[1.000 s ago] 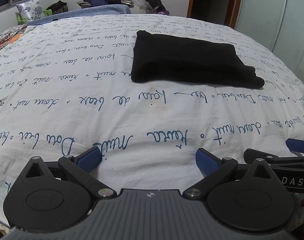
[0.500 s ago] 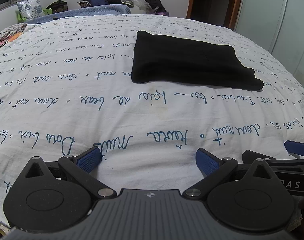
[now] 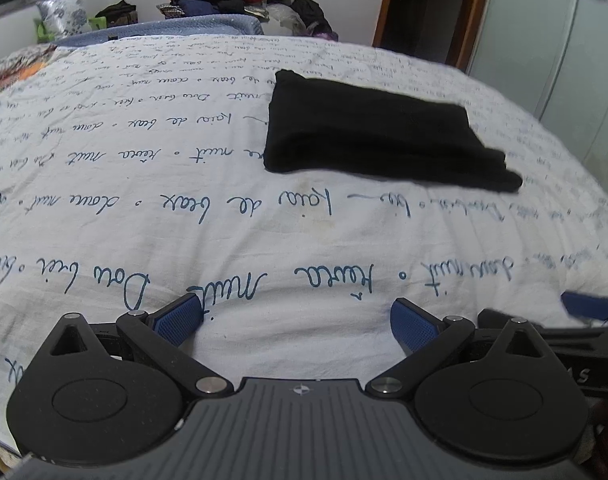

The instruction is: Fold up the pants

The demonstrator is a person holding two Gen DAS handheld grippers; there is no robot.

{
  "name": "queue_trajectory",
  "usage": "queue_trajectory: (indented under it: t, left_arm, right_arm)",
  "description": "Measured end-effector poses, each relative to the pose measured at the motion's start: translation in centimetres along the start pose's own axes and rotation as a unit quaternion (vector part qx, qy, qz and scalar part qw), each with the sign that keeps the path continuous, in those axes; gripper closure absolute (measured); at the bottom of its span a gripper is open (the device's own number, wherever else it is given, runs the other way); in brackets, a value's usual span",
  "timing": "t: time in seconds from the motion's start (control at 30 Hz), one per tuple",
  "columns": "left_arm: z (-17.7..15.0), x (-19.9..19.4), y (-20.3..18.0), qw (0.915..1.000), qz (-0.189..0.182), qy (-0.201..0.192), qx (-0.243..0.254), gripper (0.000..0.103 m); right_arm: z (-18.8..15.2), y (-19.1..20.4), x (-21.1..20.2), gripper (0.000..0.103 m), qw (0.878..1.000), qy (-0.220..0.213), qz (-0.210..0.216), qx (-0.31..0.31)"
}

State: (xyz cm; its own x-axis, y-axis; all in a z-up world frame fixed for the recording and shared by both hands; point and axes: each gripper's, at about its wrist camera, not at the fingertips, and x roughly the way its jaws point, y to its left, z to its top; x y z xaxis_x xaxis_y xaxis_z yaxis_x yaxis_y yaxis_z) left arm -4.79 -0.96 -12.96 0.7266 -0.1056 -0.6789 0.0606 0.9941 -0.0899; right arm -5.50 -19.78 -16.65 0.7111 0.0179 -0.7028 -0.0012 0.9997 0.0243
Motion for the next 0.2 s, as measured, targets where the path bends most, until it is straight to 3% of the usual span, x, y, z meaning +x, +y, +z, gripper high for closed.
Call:
queue_trajectory:
  t: [0.2]
  left_arm:
    - [0.36,-0.90,-0.26,0.9994,0.023,-0.015,0.019,0.000]
  right_arm:
    - [0.22,-0.10,-0.11,0.000,1.000,0.001,0.004,0.001]
